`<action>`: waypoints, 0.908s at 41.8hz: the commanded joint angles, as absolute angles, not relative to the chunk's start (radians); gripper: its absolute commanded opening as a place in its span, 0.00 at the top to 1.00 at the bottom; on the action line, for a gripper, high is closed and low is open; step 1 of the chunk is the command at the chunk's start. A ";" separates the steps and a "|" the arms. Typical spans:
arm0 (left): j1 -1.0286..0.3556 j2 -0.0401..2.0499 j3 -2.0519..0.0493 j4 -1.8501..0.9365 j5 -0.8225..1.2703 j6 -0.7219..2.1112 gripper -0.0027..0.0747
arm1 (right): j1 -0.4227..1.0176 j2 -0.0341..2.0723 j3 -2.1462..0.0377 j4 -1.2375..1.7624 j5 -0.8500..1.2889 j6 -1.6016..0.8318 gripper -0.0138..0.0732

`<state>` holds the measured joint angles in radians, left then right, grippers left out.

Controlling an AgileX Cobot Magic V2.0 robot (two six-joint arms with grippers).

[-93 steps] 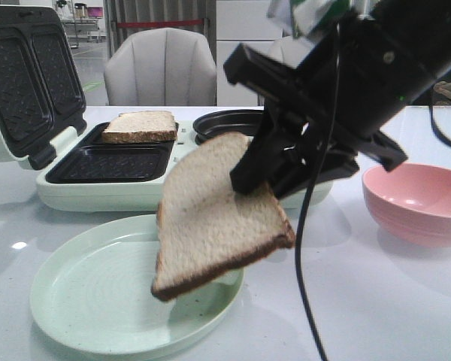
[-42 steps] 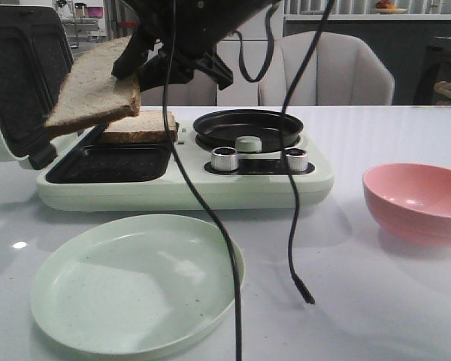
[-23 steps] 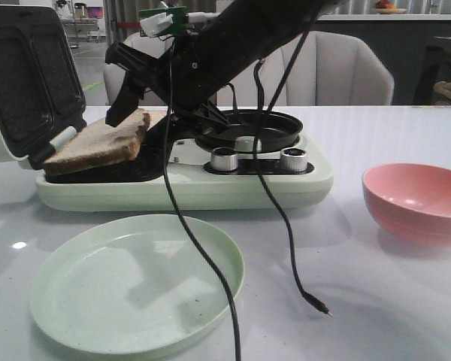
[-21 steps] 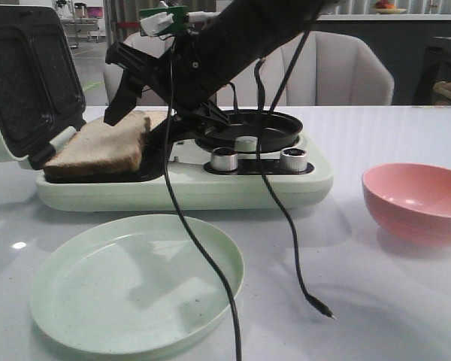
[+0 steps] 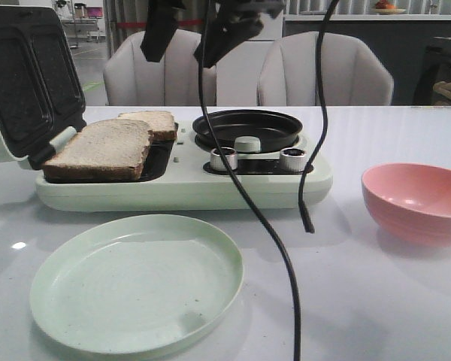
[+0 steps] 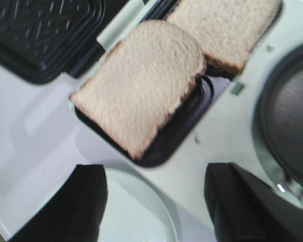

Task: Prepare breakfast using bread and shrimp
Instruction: 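Open the right gripper and withdraw it from the sandwich maker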

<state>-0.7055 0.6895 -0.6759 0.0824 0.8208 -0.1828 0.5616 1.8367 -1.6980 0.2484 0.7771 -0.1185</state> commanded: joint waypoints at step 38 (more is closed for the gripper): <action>-0.712 0.685 -0.704 0.106 0.764 -0.182 0.31 | 0.601 0.685 -0.671 0.046 0.638 -0.011 0.25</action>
<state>-0.7055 0.6895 -0.6759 0.1002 0.8244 -0.1828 0.6023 0.7358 -0.6679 0.0504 0.7062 -0.0129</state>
